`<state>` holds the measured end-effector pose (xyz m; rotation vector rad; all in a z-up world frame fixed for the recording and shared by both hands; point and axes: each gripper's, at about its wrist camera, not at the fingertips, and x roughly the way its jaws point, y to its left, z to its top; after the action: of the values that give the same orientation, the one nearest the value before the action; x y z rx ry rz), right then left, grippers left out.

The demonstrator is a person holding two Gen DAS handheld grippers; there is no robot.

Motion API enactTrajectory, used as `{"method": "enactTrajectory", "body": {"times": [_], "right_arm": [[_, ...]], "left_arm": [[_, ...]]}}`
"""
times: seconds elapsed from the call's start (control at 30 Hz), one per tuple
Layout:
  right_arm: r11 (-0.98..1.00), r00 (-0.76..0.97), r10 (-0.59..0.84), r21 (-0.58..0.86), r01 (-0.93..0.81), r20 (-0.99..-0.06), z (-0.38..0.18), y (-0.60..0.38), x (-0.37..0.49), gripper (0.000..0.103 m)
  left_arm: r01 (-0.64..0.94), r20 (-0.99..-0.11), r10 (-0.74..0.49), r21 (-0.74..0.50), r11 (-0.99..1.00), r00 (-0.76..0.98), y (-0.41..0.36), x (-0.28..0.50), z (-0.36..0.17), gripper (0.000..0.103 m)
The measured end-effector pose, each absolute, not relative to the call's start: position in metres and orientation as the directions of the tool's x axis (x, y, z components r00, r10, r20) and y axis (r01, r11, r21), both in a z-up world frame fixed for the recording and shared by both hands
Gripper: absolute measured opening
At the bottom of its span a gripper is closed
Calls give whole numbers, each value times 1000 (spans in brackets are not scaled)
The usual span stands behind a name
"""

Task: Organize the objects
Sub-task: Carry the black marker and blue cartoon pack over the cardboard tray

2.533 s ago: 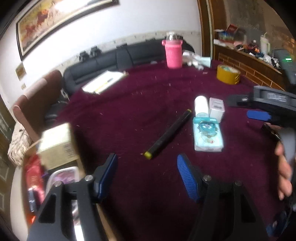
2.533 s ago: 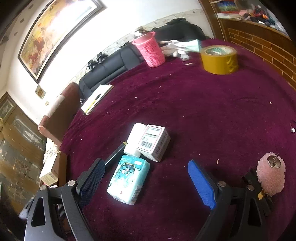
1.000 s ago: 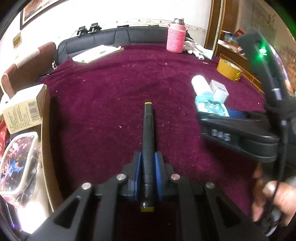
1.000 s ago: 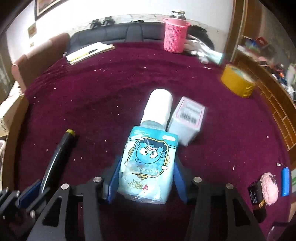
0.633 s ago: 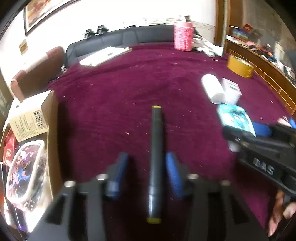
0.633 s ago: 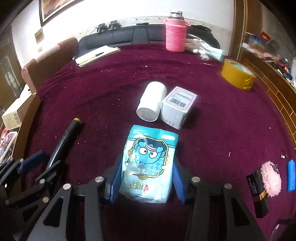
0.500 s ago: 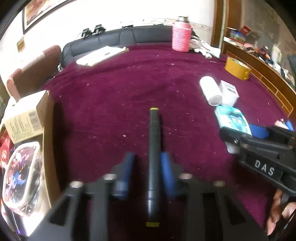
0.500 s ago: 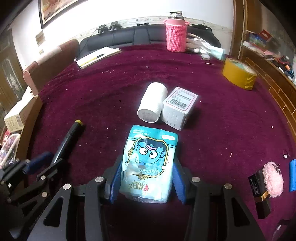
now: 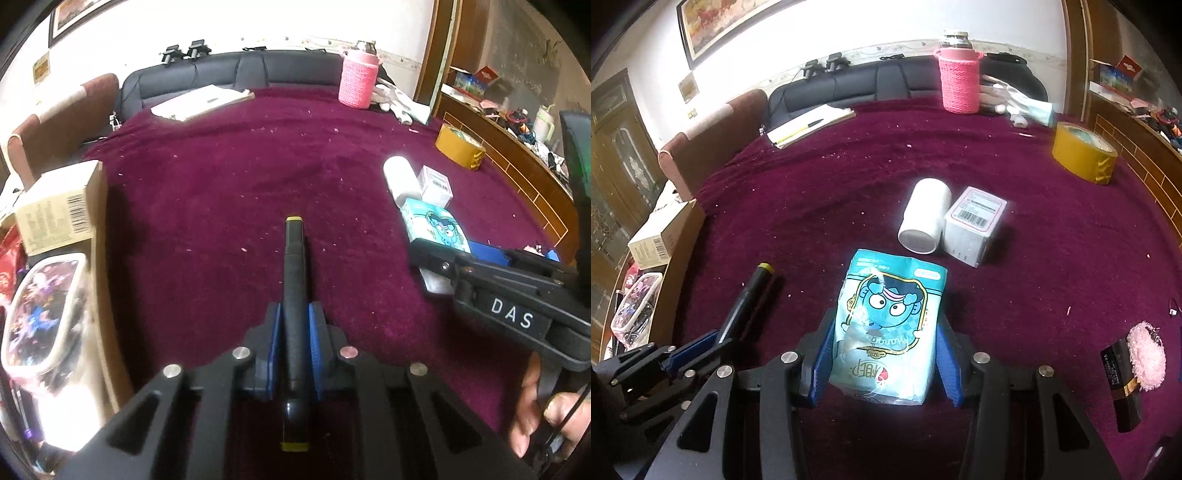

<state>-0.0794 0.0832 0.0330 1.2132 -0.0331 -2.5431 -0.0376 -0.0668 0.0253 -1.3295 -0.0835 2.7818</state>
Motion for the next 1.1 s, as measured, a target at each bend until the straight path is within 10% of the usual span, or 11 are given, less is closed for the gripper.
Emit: {"method": "enactTrajectory", "body": {"times": [1.1], "right_arm": [[-868,-605,-463,194,457,-647,62,45,-39,54]], "left_arm": [[68,-606,-56,3,-998,-794,-107,43,81,14]]}}
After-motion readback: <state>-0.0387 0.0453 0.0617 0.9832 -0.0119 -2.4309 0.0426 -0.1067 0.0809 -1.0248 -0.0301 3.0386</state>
